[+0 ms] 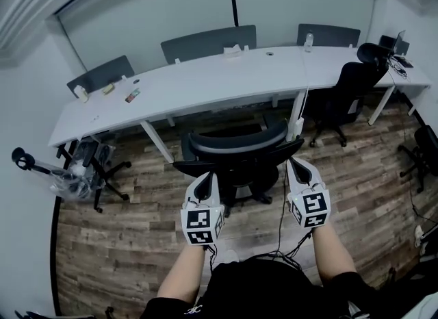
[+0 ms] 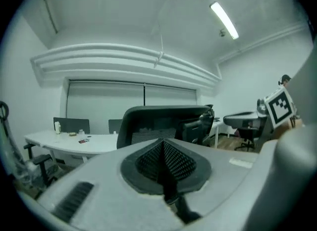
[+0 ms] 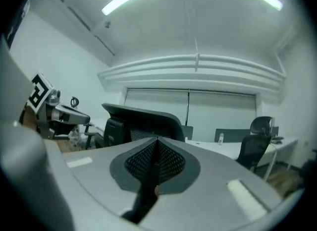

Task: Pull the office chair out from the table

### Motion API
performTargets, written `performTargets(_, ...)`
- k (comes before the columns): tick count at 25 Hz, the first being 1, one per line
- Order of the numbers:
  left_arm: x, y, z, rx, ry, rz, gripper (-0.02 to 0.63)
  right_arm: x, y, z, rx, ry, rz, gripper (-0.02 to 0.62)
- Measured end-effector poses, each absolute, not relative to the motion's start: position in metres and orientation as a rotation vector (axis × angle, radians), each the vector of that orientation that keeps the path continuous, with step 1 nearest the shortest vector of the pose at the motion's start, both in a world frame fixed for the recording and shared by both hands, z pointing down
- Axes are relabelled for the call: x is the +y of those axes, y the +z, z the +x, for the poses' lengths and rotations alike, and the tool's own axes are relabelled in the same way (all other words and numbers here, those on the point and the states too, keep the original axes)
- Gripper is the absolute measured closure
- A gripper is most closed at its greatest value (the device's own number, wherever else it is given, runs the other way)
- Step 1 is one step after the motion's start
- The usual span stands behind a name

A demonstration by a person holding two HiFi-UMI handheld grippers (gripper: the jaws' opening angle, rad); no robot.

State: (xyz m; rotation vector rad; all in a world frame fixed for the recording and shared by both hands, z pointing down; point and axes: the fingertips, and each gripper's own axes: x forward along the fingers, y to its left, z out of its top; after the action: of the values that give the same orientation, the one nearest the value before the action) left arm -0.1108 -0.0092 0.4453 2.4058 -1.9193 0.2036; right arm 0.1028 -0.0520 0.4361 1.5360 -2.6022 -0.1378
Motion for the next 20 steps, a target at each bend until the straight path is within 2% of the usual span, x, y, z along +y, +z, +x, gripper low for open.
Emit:
performTargets(8,0.018,0.431,-0.087,-1.951,0.189,2.402,0.604,-0.017,0.443,0.079,-2.62,0.071,1.566,0.591)
performTargets(20,0.023,0.445,-0.084,-1.978,0.277,2.36,0.604,-0.008,0.452,0.067,-2.584,0.039,1.518,0.591)
